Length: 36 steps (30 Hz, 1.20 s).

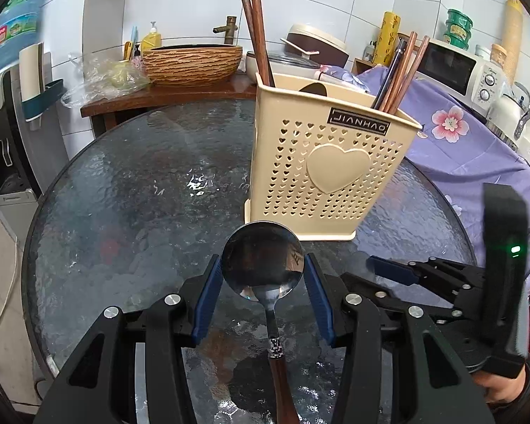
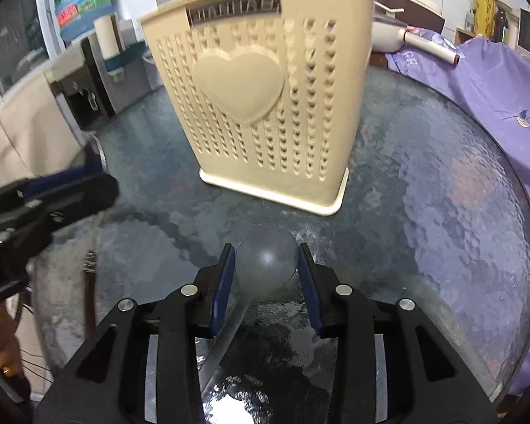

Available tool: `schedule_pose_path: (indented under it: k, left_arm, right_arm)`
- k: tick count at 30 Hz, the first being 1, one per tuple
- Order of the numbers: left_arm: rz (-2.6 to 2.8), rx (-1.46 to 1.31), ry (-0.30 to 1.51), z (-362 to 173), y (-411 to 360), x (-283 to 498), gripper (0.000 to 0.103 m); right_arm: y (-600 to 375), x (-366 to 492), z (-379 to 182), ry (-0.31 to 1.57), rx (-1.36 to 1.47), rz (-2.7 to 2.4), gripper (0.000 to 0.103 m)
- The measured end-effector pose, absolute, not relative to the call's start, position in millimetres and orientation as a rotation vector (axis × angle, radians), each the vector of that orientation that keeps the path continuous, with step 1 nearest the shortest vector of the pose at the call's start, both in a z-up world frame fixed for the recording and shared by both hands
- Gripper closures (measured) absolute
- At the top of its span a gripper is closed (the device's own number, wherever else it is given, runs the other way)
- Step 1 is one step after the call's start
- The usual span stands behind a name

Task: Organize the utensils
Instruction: 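Lift both spoons and carry them above the cream holder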

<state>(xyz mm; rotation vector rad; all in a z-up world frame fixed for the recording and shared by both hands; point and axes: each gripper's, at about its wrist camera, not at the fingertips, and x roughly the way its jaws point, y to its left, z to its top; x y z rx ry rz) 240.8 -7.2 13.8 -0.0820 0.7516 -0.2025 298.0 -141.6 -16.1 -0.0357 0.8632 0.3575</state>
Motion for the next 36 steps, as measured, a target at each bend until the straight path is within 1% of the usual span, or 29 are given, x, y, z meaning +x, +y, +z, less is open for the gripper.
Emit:
schedule_pose_path:
  k: [13,36]
  left_arm:
    - [-0.229,-0.081,0.697,37,-12,231,0.057]
    - [-0.247,-0.076,0.631,65,-14,221,0.057]
  right_arm:
    - [-158,268,41,0.735,-0.021,0.449,0.066]
    - [-167,247,79,0.643,-0.050,0.494,0.067]
